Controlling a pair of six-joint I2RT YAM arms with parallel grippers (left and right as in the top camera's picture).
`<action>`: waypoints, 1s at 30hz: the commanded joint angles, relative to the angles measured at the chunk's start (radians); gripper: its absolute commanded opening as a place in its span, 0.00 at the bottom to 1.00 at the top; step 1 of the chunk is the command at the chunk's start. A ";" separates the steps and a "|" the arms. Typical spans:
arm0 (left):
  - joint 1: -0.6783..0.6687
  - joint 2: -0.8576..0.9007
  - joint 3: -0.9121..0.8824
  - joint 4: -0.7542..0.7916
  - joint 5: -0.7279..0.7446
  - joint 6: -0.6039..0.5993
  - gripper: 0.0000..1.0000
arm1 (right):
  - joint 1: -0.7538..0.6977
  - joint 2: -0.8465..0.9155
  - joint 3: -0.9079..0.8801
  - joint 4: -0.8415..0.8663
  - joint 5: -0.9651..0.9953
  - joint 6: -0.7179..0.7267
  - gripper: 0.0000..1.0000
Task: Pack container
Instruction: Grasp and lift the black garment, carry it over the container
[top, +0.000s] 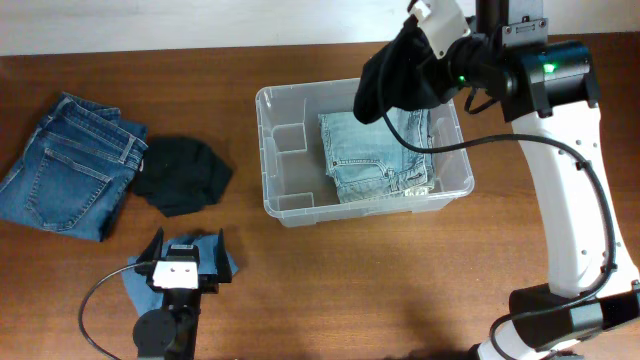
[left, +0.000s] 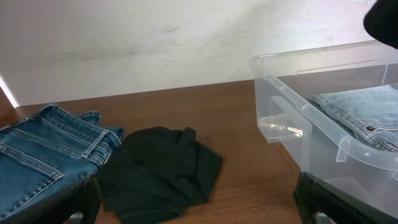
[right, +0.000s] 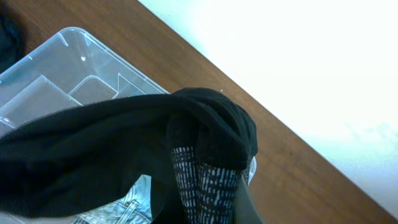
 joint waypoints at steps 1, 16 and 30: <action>0.006 -0.008 -0.007 0.002 -0.007 0.016 1.00 | 0.004 0.003 0.026 0.016 -0.064 -0.038 0.04; 0.006 -0.008 -0.007 0.002 -0.007 0.017 1.00 | 0.009 0.164 0.025 -0.043 -0.196 -0.106 0.04; 0.006 -0.008 -0.008 0.002 -0.007 0.017 1.00 | 0.017 0.220 0.024 -0.140 -0.183 -0.222 0.04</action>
